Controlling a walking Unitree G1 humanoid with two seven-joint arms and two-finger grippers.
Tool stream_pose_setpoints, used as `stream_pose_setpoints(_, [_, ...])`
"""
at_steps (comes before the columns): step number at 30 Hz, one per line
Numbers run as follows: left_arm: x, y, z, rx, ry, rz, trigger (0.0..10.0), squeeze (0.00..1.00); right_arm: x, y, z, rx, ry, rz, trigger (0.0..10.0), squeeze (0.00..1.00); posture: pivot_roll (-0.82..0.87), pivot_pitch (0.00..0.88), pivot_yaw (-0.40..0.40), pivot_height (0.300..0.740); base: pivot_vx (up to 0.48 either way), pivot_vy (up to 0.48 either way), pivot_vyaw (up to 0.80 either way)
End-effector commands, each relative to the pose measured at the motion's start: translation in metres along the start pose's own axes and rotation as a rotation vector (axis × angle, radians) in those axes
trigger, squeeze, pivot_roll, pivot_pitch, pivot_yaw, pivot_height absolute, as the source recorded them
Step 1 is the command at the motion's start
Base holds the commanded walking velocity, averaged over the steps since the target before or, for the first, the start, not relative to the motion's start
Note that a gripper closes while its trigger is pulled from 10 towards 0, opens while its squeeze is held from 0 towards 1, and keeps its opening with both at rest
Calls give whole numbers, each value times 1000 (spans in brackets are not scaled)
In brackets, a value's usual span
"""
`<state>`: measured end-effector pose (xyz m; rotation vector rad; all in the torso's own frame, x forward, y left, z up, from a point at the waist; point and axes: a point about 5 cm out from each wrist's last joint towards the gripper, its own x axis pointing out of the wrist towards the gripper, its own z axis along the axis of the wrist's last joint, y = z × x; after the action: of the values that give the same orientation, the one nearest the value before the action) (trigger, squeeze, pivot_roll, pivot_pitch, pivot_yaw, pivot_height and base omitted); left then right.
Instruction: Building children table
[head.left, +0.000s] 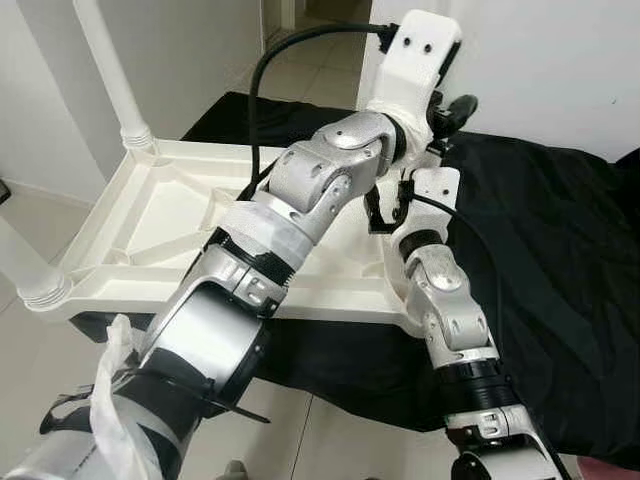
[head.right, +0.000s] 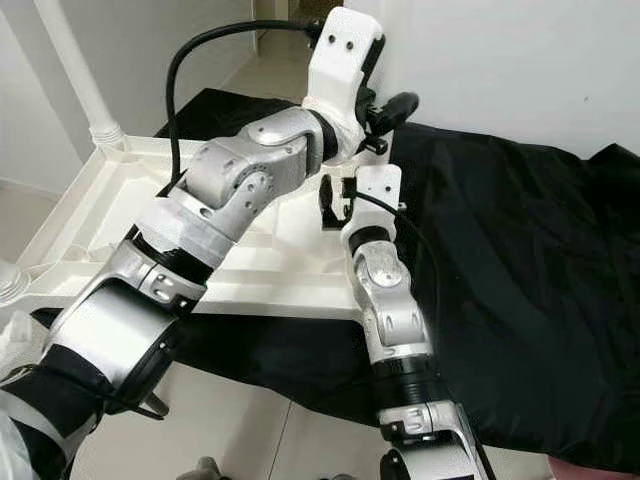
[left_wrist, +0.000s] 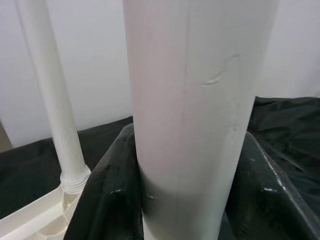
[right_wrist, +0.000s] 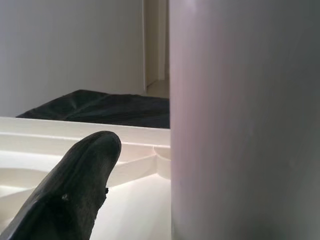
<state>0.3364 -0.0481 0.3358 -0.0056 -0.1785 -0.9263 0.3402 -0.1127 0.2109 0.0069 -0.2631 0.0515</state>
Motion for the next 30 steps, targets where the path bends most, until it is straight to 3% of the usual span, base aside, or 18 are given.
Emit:
stream_pose_setpoints(1, [0,-2,6,14,-19,27,10000,0,1,0,-1,-10,0,-10,7137,0,-24,82,-17,740,0,0,0])
stream_pose_setpoints(2, [0,-3,6,15,-21,26,10000,0,0,0,-2,-9,5,-10,7137,0,-24,82,-17,740,0,0,0])
stream_pose_setpoints(3, [0,-3,7,13,-22,28,10000,0,0,-1,-3,-5,11,-15,4902,0,-24,84,-18,740,0,0,0])
stream_pose_setpoints(6, [0,-4,7,13,-23,29,10000,0,0,-1,-4,-2,15,-18,4902,0,-24,84,-18,740,0,0,0])
stream_pose_setpoints(7, [0,-4,8,13,-24,30,10000,0,0,-3,-6,1,26,-33,1569,0,-24,84,-18,740,0,0,0])
stream_pose_setpoints(8, [0,-4,9,14,-26,30,10000,0,-1,-4,-8,6,37,-39,1843,0,-24,84,-18,740,0,0,0])
stream_pose_setpoints(10, [2,-5,10,18,-28,29,10000,0,0,-5,-10,-5,51,-49,0,0,-23,87,-14,740,0,0,0])
stream_pose_setpoints(20, [3,-5,10,30,-36,34,10000,0,0,-6,-11,-4,57,-58,0,0,-23,84,-12,740,0,0,0])
stream_pose_setpoints(21, [3,-5,11,38,-46,36,10000,0,1,-6,-10,-1,56,-66,1137,0,-23,85,-12,740,0,0,0])
stream_pose_setpoints(22, [3,-5,11,38,-46,36,10000,0,1,-6,-10,-1,56,-66,1137,0,-23,85,-12,740,0,0,0])
stream_pose_setpoints(23, [3,-5,13,63,-80,34,10000,0,1,-7,-10,4,58,-68,4235,0,-24,85,-12,740,0,0,0])
stream_pose_setpoints(24, [1,-7,14,91,-110,28,10000,0,1,-7,-10,10,59,-73,10000,0,-24,86,-13,740,0,0,0])
stream_pose_setpoints(27, [0,-10,12,26,-131,-26,10000,0,3,-7,-9,19,61,-74,10000,0,-24,86,-13,740,0,0,0])
stream_pose_setpoints(28, [-1,-13,12,5,-134,-61,10000,1000,3,-7,-9,24,62,-78,10000,0,-24,86,-13,740,0,0,0])
stream_pose_setpoints(30, [-2,-14,12,-6,-136,-83,10000,1000,3,-7,-9,28,63,-79,10000,0,-24,86,-13,740,0,0,0])
